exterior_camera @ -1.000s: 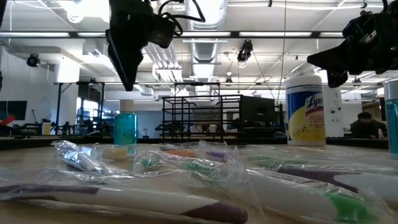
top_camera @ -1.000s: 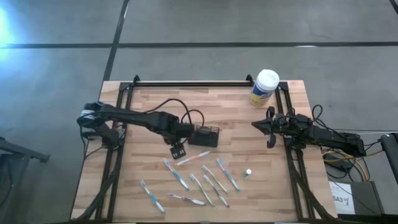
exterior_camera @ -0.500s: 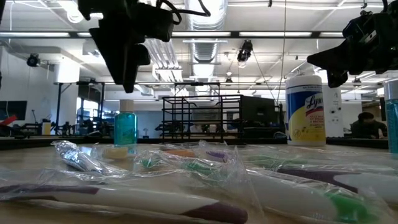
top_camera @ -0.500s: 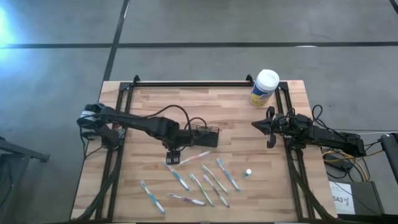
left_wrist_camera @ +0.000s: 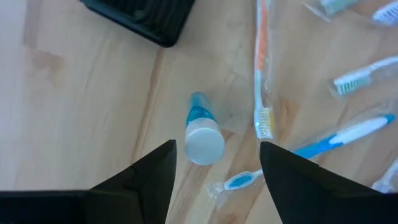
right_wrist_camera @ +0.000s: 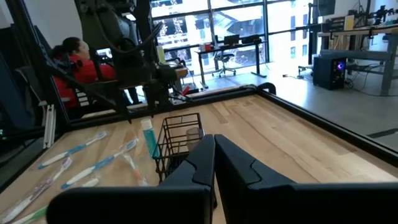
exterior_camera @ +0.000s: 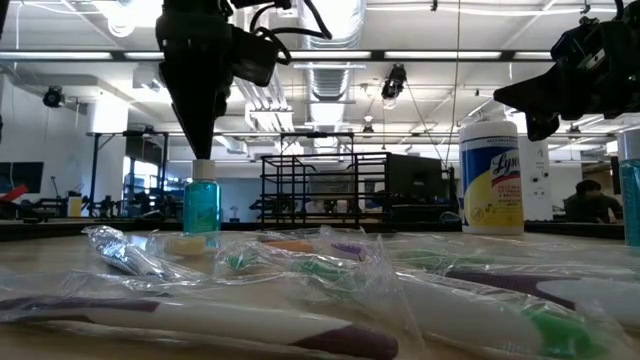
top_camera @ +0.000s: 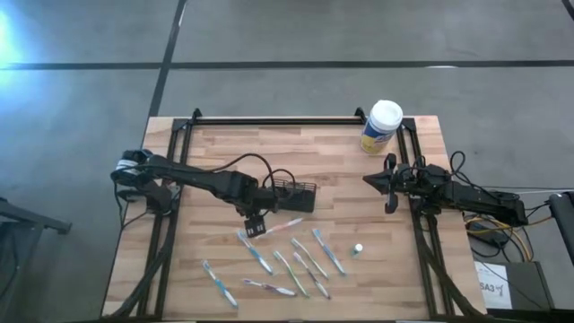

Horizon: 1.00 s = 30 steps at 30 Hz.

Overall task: Pick & Place toothbrushing station
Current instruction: Put the left blue mouthwash into the black mesh organizer

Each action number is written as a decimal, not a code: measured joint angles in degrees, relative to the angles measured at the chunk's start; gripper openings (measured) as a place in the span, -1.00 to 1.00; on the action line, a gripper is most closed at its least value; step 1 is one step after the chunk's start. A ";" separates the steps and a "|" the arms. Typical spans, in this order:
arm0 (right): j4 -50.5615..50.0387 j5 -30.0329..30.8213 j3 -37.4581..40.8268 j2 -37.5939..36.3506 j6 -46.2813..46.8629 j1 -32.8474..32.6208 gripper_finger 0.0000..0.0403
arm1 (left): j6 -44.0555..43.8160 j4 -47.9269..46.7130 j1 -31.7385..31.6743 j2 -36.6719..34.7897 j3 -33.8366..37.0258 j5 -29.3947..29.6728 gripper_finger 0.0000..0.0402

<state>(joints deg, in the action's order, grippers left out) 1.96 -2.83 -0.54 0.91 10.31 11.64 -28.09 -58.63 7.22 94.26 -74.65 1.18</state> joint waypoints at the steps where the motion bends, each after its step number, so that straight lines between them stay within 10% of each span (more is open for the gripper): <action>1: 0.00 0.00 0.00 -0.01 0.02 0.00 -0.96 | -0.65 0.01 0.00 0.00 0.00 0.01 0.16; 30: 0.00 0.00 0.00 0.00 0.02 0.04 -0.96 | -1.50 4.68 -0.04 0.07 4.63 0.41 0.15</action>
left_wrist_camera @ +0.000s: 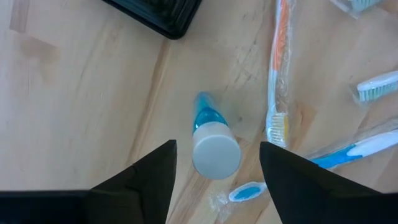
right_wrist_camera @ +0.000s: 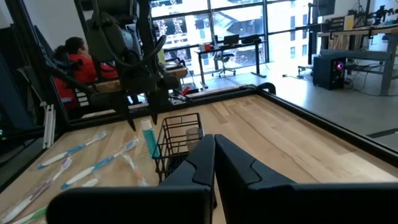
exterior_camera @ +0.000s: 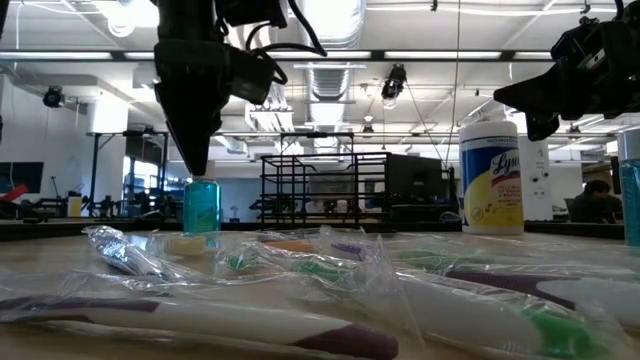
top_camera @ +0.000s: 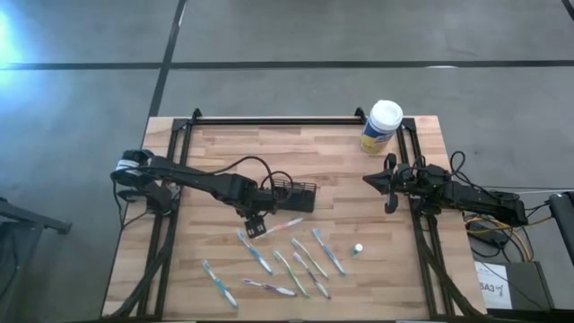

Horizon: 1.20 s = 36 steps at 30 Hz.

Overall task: Pick & Place toothbrushing station
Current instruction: Put the left blue mouthwash into the black mesh organizer

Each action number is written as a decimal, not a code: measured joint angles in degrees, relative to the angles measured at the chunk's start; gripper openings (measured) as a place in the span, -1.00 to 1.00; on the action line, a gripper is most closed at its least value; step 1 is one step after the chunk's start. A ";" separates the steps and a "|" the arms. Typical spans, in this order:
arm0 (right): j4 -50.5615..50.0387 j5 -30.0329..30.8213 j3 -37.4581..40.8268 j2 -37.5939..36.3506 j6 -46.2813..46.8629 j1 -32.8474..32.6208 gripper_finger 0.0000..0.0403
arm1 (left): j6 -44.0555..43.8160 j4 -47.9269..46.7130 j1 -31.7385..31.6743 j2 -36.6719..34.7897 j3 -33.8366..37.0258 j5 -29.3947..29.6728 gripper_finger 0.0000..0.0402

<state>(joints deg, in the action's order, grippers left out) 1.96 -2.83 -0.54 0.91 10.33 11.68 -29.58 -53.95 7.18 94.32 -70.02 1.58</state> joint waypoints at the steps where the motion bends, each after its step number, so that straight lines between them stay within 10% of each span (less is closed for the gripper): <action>1: 0.00 0.00 0.00 0.00 -0.02 0.00 -0.96 | 0.04 0.06 0.00 0.00 0.00 0.02 0.14; 36: 0.00 0.00 0.00 -0.02 0.00 -0.04 -0.96 | 3.07 4.32 -0.37 -0.01 3.87 0.94 -0.43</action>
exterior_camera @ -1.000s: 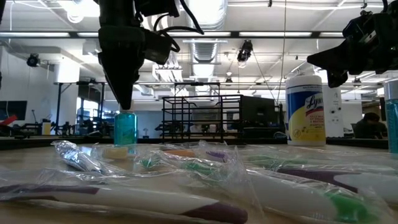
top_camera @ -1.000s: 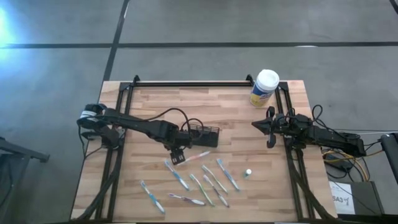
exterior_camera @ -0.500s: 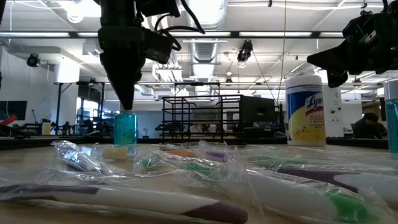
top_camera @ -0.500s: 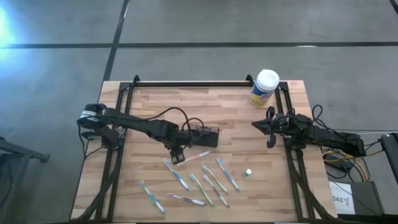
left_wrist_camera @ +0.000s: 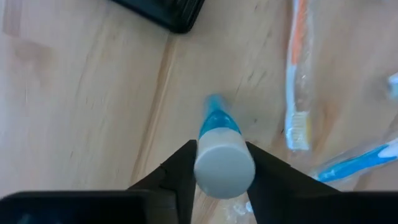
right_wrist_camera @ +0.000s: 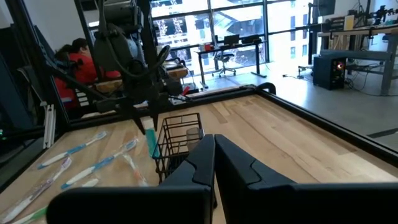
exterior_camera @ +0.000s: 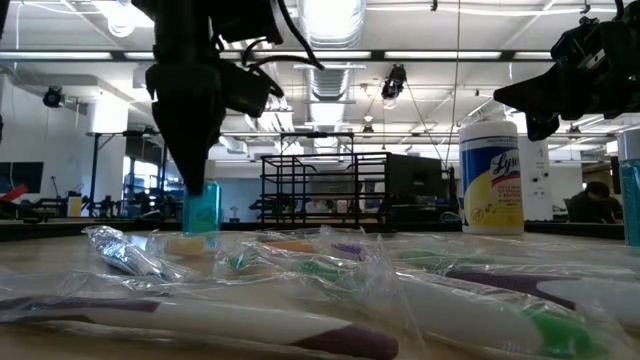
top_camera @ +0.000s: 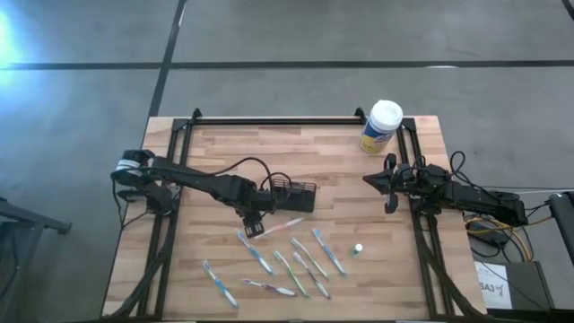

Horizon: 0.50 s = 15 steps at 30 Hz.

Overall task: Pick & Place toothbrushing station
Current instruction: Put the left blue mouthwash into the black mesh organizer

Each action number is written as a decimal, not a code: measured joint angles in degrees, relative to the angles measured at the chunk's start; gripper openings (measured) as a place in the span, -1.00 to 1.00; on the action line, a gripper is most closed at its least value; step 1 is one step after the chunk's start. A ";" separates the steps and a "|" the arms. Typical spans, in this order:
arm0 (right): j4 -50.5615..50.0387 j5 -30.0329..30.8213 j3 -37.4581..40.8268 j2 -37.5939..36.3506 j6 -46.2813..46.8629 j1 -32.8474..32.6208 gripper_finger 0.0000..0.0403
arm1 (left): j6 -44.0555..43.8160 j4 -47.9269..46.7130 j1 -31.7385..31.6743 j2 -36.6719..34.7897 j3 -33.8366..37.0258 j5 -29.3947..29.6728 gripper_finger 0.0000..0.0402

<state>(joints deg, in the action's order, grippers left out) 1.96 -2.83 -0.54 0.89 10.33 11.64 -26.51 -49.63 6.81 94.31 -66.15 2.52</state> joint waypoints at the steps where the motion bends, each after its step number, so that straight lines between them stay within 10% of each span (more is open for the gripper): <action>1: 0.00 0.02 0.00 0.02 0.00 0.00 -0.96 | -0.02 0.16 0.00 -0.01 -0.25 -0.01 -0.46; 15: -0.02 0.00 0.00 0.02 0.00 0.00 -0.96 | 0.23 0.13 0.00 -0.05 -1.39 -2.47 -0.02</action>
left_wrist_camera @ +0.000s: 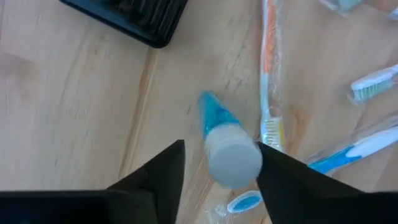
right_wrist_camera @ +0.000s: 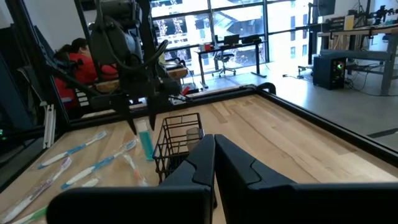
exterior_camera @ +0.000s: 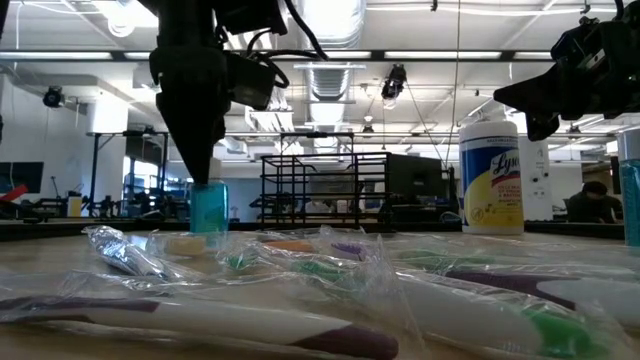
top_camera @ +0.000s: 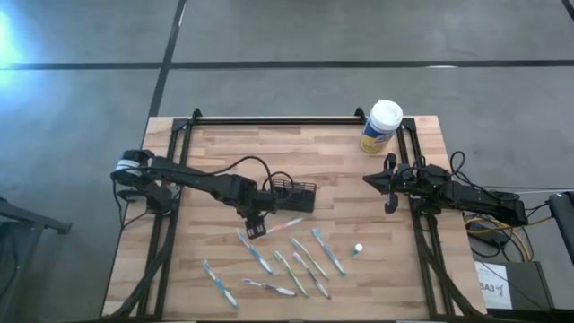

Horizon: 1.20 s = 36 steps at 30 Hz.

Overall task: Pick & Place toothbrushing station
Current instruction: Put the left blue mouthwash into the black mesh organizer

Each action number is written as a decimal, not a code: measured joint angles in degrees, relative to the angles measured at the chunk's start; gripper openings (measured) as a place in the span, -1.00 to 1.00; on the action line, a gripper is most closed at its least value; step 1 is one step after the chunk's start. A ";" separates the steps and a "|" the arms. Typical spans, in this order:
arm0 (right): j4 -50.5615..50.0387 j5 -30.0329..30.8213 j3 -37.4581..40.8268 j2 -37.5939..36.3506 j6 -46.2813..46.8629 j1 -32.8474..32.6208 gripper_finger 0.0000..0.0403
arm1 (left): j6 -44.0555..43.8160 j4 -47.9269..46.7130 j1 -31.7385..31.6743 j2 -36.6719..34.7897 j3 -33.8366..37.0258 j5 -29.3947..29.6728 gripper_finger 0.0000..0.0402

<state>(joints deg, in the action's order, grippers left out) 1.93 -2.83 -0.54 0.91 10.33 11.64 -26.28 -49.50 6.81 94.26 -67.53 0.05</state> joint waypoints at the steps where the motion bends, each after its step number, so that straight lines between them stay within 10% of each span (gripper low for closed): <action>1: 0.00 0.02 0.00 0.00 0.00 0.00 -0.96 | -0.02 0.04 0.00 0.00 0.03 -0.01 0.01; 26: 0.00 0.02 0.00 -0.02 0.00 0.00 -0.96 | -2.50 1.51 -0.80 0.00 -0.72 0.02 -0.06; 36: 0.00 0.02 0.00 0.00 0.00 0.00 -0.96 | -0.71 1.53 -0.79 0.00 -0.67 0.90 -0.51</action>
<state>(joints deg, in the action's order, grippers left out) 1.93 -2.81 -0.54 0.91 10.33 11.64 -26.99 -47.97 6.02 94.26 -68.20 0.95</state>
